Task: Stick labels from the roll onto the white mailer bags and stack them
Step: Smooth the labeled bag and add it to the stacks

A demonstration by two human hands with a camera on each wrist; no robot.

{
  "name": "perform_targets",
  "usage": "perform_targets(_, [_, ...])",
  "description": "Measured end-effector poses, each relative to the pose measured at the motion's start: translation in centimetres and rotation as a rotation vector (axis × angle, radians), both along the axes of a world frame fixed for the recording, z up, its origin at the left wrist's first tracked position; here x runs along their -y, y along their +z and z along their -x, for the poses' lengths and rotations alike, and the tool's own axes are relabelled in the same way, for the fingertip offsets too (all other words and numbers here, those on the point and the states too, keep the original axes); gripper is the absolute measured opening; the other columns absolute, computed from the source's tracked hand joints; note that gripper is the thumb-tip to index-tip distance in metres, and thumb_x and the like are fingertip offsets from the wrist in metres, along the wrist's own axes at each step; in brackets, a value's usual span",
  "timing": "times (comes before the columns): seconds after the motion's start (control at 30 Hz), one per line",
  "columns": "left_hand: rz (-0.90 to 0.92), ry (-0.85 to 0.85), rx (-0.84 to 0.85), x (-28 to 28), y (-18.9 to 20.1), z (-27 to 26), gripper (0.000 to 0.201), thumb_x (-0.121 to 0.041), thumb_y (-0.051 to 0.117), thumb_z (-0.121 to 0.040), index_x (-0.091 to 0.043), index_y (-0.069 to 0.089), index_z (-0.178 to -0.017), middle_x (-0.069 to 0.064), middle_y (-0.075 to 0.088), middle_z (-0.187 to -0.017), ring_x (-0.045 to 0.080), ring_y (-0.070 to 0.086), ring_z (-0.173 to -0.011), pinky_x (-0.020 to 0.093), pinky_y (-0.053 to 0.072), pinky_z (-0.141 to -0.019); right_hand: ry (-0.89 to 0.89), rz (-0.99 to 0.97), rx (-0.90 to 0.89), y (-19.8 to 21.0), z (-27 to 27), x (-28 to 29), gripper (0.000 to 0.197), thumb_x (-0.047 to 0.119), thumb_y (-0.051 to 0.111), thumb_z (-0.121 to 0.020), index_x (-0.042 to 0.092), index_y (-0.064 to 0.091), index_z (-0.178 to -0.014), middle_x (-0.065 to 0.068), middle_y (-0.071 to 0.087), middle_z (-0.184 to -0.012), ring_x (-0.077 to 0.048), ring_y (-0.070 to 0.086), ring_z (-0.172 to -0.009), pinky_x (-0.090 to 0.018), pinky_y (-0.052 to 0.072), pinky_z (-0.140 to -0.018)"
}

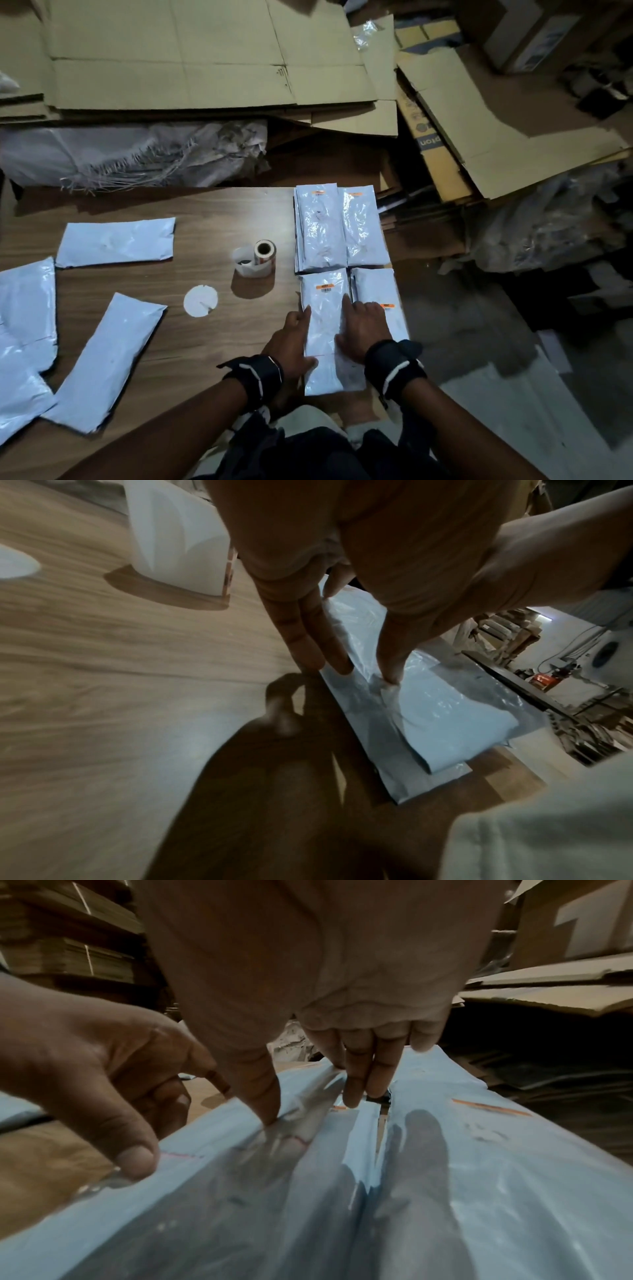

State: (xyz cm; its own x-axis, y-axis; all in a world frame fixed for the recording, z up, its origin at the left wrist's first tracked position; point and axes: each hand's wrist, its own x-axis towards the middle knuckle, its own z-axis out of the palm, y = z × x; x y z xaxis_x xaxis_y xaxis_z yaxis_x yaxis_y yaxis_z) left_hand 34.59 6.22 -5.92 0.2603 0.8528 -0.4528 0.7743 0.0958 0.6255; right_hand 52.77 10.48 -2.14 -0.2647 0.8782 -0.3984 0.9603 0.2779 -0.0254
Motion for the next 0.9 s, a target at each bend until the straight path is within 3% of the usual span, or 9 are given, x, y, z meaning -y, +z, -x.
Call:
perform_targets(0.1, [0.026,0.002,-0.032,-0.7,-0.1,-0.8,0.114,-0.035,0.077,-0.077,-0.023,-0.004,-0.155,0.005,0.019,-0.151,0.030,0.060,-0.109,0.035,0.048,-0.095,0.044,-0.027,0.023,-0.5,-0.3,-0.7,0.084,0.044,0.055,-0.087,0.007,0.018,-0.152,-0.014,0.048,-0.138,-0.033,0.041,-0.128,-0.049,0.006,-0.118])
perform_targets(0.17, [0.042,-0.006,-0.053,-1.1,-0.1,-1.1,0.113,-0.035,0.077,-0.078,-0.022,-0.005,-0.155,0.006,0.018,-0.151,0.033,0.058,-0.113,0.036,0.047,-0.096,0.070,-0.030,0.047,-0.7,-0.3,-1.1,0.081,0.043,0.054,-0.088,0.005,0.021,-0.151,-0.014,0.048,-0.138,-0.033,0.040,-0.129,-0.051,0.001,-0.118])
perform_targets(0.3, [0.063,-0.024,-0.079,-1.6,-0.4,-1.5,0.114,-0.036,0.076,-0.078,-0.021,-0.006,-0.155,0.006,0.015,-0.153,0.033,0.056,-0.116,0.034,0.045,-0.097,0.086,-0.058,0.076,-1.1,-0.4,-1.4,0.069,0.045,0.052,-0.088,0.005,0.036,-0.143,-0.015,0.050,-0.136,-0.033,0.042,-0.128,-0.050,0.005,-0.119])
perform_targets(0.47, [0.020,-0.045,-0.090,-1.7,-0.9,-1.6,0.115,-0.038,0.077,-0.076,-0.020,-0.003,-0.156,0.005,0.015,-0.155,0.030,0.053,-0.120,0.031,0.045,-0.097,0.064,-0.100,0.077,-1.5,-1.0,-0.6,0.055,0.052,0.063,-0.077,0.014,0.062,-0.117,-0.015,0.061,-0.123,-0.034,0.052,-0.118,-0.050,0.023,-0.114])
perform_targets(0.53, [-0.027,-0.035,-0.106,-1.7,-1.0,-1.6,0.119,-0.047,0.078,-0.074,-0.022,-0.005,-0.156,0.007,0.008,-0.159,0.029,0.040,-0.134,0.032,0.039,-0.106,0.035,-0.121,0.043,-1.3,-1.2,-0.6,0.058,0.053,0.060,-0.079,0.017,0.056,-0.124,-0.017,0.051,-0.138,-0.036,0.042,-0.131,-0.050,0.015,-0.117])
perform_targets(0.63, [-0.136,-0.057,-0.210,-2.2,-0.9,-1.9,0.130,-0.068,0.073,-0.066,-0.024,-0.012,-0.155,0.013,-0.013,-0.162,0.031,0.005,-0.149,0.040,0.022,-0.119,-0.074,-0.130,0.024,-1.1,-2.1,-1.1,0.075,0.057,0.052,-0.084,0.021,0.033,-0.148,-0.017,0.012,-0.161,-0.036,0.009,-0.148,-0.053,-0.003,-0.117])
perform_targets(0.77, [-0.219,-0.230,-0.314,-3.7,0.0,-3.3,0.139,-0.084,0.064,-0.057,-0.027,-0.021,-0.151,0.009,-0.037,-0.154,0.030,-0.023,-0.146,0.053,0.001,-0.118,-0.214,-0.128,0.014,-0.8,-3.7,-1.4,0.092,0.071,0.041,-0.084,0.024,0.008,-0.155,-0.016,-0.015,-0.161,-0.037,-0.016,-0.147,-0.060,-0.005,-0.114])
perform_targets(0.9, [-0.195,-0.347,-0.412,-5.2,-0.2,-5.2,0.147,-0.090,0.062,-0.050,-0.027,-0.024,-0.150,0.011,-0.039,-0.153,0.034,-0.035,-0.141,0.059,-0.010,-0.114,-0.231,-0.070,-0.036,-2.1,-5.2,-1.3,0.094,0.077,0.033,-0.083,0.031,-0.007,-0.154,-0.008,-0.028,-0.158,-0.035,-0.023,-0.146,-0.063,0.002,-0.114])
